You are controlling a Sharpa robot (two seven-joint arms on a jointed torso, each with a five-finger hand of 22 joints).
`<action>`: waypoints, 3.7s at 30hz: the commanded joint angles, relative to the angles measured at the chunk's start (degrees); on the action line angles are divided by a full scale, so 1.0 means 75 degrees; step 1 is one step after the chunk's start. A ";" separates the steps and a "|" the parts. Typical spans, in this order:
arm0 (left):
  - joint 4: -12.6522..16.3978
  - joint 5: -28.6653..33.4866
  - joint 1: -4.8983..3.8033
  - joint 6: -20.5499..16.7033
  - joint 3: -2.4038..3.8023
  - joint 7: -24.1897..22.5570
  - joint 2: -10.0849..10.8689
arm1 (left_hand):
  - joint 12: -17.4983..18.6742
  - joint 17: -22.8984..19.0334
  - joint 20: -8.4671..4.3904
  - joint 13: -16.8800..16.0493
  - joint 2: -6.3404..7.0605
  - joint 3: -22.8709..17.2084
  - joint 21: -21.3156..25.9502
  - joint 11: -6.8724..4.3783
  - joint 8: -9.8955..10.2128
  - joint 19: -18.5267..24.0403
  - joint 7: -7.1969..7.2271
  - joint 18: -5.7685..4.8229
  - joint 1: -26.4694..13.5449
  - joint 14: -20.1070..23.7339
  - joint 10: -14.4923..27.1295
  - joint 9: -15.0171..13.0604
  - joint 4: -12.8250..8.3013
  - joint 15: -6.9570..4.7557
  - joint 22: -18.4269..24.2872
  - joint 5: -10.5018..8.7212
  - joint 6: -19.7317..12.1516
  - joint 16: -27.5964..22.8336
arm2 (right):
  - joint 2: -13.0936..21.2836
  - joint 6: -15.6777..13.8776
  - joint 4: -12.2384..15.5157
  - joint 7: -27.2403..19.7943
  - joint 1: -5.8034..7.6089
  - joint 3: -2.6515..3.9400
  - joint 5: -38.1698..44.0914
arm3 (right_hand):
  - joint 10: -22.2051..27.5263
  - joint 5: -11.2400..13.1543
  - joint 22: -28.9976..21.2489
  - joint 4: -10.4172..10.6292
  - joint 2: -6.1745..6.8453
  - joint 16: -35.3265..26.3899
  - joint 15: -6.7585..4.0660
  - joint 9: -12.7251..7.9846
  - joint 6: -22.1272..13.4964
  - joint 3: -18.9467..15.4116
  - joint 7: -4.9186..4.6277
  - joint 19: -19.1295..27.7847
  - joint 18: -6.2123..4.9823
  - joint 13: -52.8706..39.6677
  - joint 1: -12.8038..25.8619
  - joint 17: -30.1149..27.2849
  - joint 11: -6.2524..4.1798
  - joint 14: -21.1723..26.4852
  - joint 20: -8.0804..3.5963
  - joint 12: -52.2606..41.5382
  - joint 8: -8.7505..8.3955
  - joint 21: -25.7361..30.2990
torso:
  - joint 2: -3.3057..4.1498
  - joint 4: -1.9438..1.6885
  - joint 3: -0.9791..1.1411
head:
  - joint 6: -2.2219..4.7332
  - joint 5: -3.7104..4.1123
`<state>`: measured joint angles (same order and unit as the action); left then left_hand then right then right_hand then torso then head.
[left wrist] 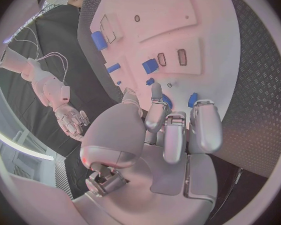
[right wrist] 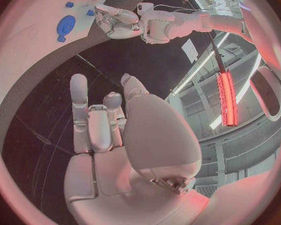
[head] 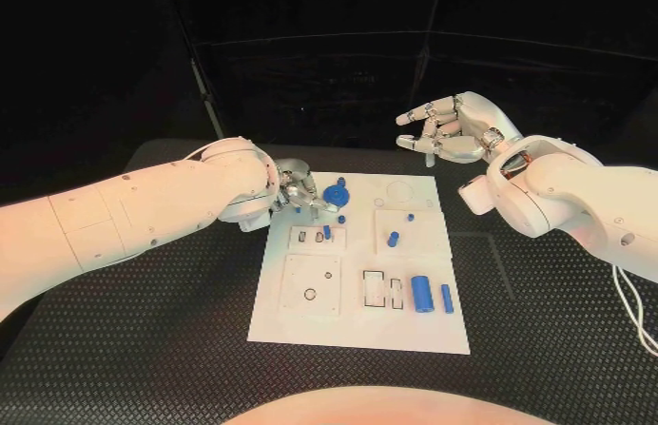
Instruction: Assemble the parts on the task board
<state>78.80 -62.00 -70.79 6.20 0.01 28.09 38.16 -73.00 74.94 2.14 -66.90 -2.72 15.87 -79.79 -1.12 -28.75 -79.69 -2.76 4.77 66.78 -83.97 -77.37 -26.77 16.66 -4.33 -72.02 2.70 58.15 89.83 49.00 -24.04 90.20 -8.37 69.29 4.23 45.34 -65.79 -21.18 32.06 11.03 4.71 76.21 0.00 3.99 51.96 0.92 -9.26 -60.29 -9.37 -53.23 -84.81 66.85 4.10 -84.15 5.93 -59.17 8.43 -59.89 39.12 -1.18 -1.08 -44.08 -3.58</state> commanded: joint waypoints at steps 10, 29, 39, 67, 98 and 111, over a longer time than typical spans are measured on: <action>-0.0317 -0.0261 -0.0133 0.0687 -0.0265 0.0233 -0.0359 | -0.0018 0.2008 -0.0018 0.0005 -0.0086 0.0029 -0.0052 0.0012 -0.0085 -0.0057 -0.0025 -0.0136 0.0047 -0.0803 0.0009 -0.0089 -0.0001 -0.0003 -0.0040 0.0003 -0.0111 0.0023 | -0.0089 0.0142 -0.0058 0.0097 0.0018 0.0007 0.0136 | 0.0076 -0.0052 -0.0063 -0.0049 -0.0033 -0.0075 -0.0055 -0.0010 -0.0060 0.0008 0.0007 0.0077 -0.0100 0.0031 -0.0009 -0.0064 -0.0009 -0.0081 -0.0014 0.0048 0.0028 0.0058 | 0.0019 0.0011 -0.0005 | -0.0028 -0.0022; -0.0526 -0.0262 -0.0147 0.0945 -0.0324 0.0267 -0.0652 | -0.0055 0.2008 -0.0013 -0.0046 -0.0138 0.0022 -0.0097 0.0011 -0.0136 -0.0087 -0.0021 -0.0149 0.0105 -0.0803 -0.0011 -0.0171 -0.0020 0.0000 -0.0117 0.0003 -0.0133 0.0023 | -0.0174 0.0230 -0.0139 0.0128 0.0017 0.0006 0.0150 | 0.0116 -0.0076 -0.0177 -0.0040 -0.0022 -0.0144 -0.0053 -0.0011 -0.0073 0.0000 0.0004 0.0131 -0.0117 0.0096 0.0015 -0.0156 -0.0006 -0.0059 -0.0013 0.0102 0.0027 0.0131 | 0.0021 0.0004 -0.0006 | -0.0090 -0.0024; -0.0585 -0.0262 -0.0147 0.1175 -0.0328 0.0289 -0.0692 | -0.0072 0.2008 -0.0012 -0.0073 -0.0170 -0.0003 -0.0118 0.0005 -0.0205 -0.0087 -0.0012 -0.0152 0.0260 -0.0803 -0.0018 -0.0287 -0.0047 -0.0004 -0.0152 0.0004 -0.0162 0.0023 | -0.0213 0.0279 -0.0171 0.0133 0.0017 0.0005 0.0150 | 0.0128 -0.0081 -0.0225 -0.0037 -0.0021 -0.0169 -0.0052 -0.0010 -0.0076 -0.0001 0.0004 0.0155 -0.0124 0.0115 0.0022 -0.0191 -0.0006 -0.0051 -0.0013 0.0118 0.0027 0.0161 | 0.0017 0.0009 -0.0008 | -0.0131 -0.0036; -0.0658 -0.0262 -0.0147 0.1406 -0.0331 0.0316 -0.0820 | -0.0096 0.2008 -0.0014 -0.0130 -0.0316 -0.0278 -0.0155 -0.0007 -0.0340 -0.0077 -0.0001 -0.0157 0.0793 -0.0803 -0.0035 -0.0579 -0.0152 -0.0010 -0.0222 0.0007 -0.0264 0.0023 | -0.0296 0.0371 -0.0237 0.0142 0.0016 0.0004 0.0150 | 0.0133 -0.0108 -0.0276 -0.0043 -0.0028 -0.0210 -0.0054 -0.0009 -0.0078 0.0010 0.0005 0.0178 -0.0131 0.0130 0.0016 -0.0231 -0.0008 -0.0040 -0.0012 0.0130 0.0032 0.0206 | 0.0020 0.0007 -0.0009 | -0.0205 -0.0018; -0.0658 -0.0067 -0.0147 0.1422 -0.0332 0.0313 -0.0820 | 0.0058 0.2008 -0.0063 -0.0112 -0.0072 -0.2973 -0.0142 -0.0074 -0.0051 -0.0029 0.0055 -0.0149 0.2005 -0.0803 0.0026 -0.0804 -0.0576 -0.0049 -0.0269 0.0412 -0.0480 0.0023 | -0.0353 0.0497 -0.0305 0.0135 0.0015 0.0002 0.0150 | 0.0125 -0.0144 -0.0285 -0.0059 -0.0032 -0.0219 -0.0057 -0.0008 -0.0081 0.0028 0.0006 0.0175 -0.0131 0.0128 -0.0005 -0.0225 -0.0009 -0.0044 -0.0014 0.0125 0.0037 0.0224 | 0.0014 -0.0002 -0.0010 | -0.0267 -0.0018; -0.0472 0.0576 -0.0145 0.0915 -0.0334 0.0259 -0.0648 | 0.0131 0.2008 -0.0013 -0.0135 0.1415 -0.6913 -0.0129 -0.0036 -0.0112 -0.0036 -0.0016 -0.0149 0.0810 -0.0803 -0.0080 -0.1298 -0.1229 -0.0011 -0.0341 0.1316 -0.0464 0.0023 | -0.0370 0.0547 -0.0351 0.0128 0.0015 0.0001 0.0150 | 0.0121 -0.0149 -0.0287 -0.0059 -0.0029 -0.0221 -0.0057 -0.0008 -0.0083 0.0027 0.0006 0.0174 -0.0131 0.0124 -0.0003 -0.0225 -0.0009 -0.0045 -0.0014 0.0121 0.0037 0.0227 | 0.0011 -0.0007 -0.0008 | -0.0271 -0.0036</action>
<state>74.92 -60.67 -71.82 15.35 -2.53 30.11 33.18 -72.11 74.91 1.96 -67.89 7.94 -27.68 -80.65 -1.37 -29.42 -79.86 -2.88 3.96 73.42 -84.07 -77.64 -36.44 15.38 -4.82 -74.51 12.37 55.01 89.83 46.27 -20.50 87.54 -7.04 69.28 4.19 46.35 -65.20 -22.01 30.00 10.89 4.72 74.83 0.00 4.01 51.79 1.07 -9.09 -59.28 -9.35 -52.30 -84.81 65.12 3.89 -84.14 5.75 -58.47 8.43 -58.40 39.23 -1.19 -1.15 -46.09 -3.80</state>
